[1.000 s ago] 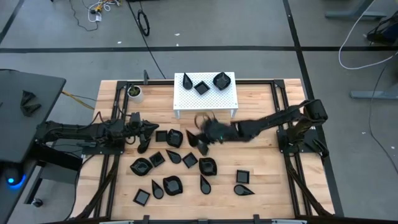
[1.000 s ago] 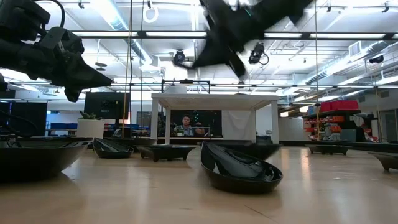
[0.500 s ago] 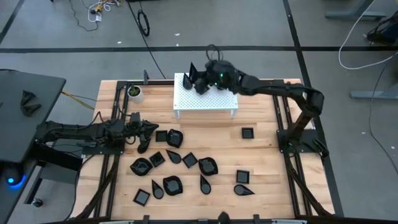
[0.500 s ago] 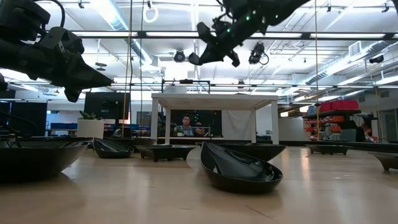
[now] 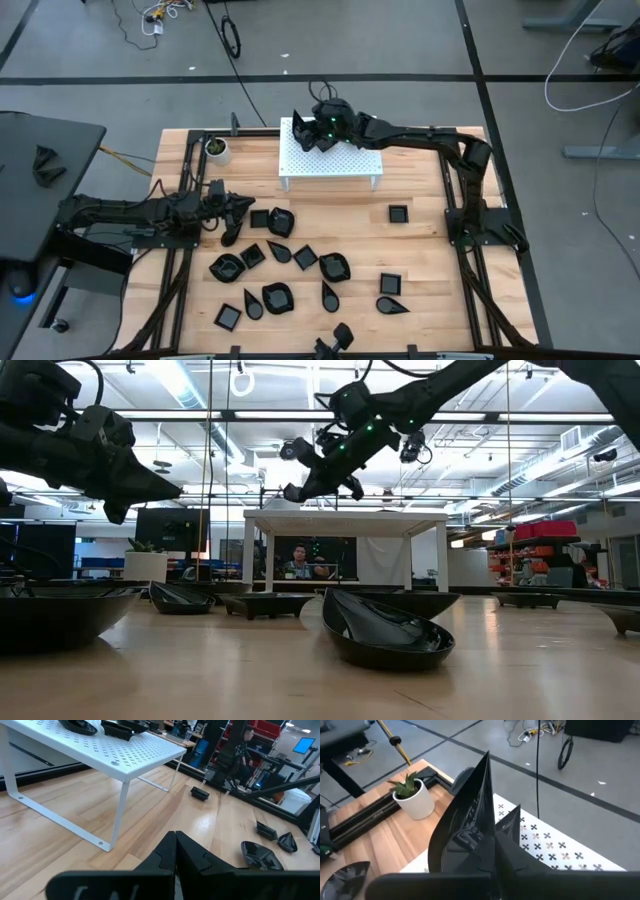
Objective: Pick & Place Mini shaped plates
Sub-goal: Stack the black drop-shaped plate on top of the other black drop-shaped plate on the shelf, then stack the black square plate on top of the other black square plate on the shelf
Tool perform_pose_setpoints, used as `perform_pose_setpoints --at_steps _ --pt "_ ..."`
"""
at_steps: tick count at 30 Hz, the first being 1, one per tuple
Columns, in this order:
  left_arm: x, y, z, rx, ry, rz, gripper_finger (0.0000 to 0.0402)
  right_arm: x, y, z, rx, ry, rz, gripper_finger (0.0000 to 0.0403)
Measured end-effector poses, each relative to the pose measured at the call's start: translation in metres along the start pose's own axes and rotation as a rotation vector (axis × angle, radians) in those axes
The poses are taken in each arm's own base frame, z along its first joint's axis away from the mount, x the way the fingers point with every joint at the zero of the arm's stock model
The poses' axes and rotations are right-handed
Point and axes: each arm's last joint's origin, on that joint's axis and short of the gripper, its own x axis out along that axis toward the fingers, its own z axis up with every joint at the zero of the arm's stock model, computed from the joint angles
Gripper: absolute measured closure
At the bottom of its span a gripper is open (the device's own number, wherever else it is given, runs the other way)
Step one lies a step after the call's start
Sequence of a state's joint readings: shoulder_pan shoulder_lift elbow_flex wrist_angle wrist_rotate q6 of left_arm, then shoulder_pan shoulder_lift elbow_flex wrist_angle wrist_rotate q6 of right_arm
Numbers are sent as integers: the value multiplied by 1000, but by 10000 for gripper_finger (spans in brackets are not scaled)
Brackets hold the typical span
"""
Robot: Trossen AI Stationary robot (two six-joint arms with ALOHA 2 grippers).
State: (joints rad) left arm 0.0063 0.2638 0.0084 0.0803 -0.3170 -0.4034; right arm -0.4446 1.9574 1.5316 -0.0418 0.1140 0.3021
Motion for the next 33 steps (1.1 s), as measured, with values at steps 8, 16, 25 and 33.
perform_pose_setpoints --at_steps 8,16,25,33 --pt "0 0 0 -5 -3 1 394 5 -2 -5 1 10 -38 376" --pt "0 0 0 -6 -4 1 394 5 -2 -4 1 5 -40 311" --pt "0 0 0 -6 -3 0 394 -21 37 9 -232 -103 63 260" --pt "0 0 0 -5 -3 0 394 -92 133 -25 -741 -20 51 290"
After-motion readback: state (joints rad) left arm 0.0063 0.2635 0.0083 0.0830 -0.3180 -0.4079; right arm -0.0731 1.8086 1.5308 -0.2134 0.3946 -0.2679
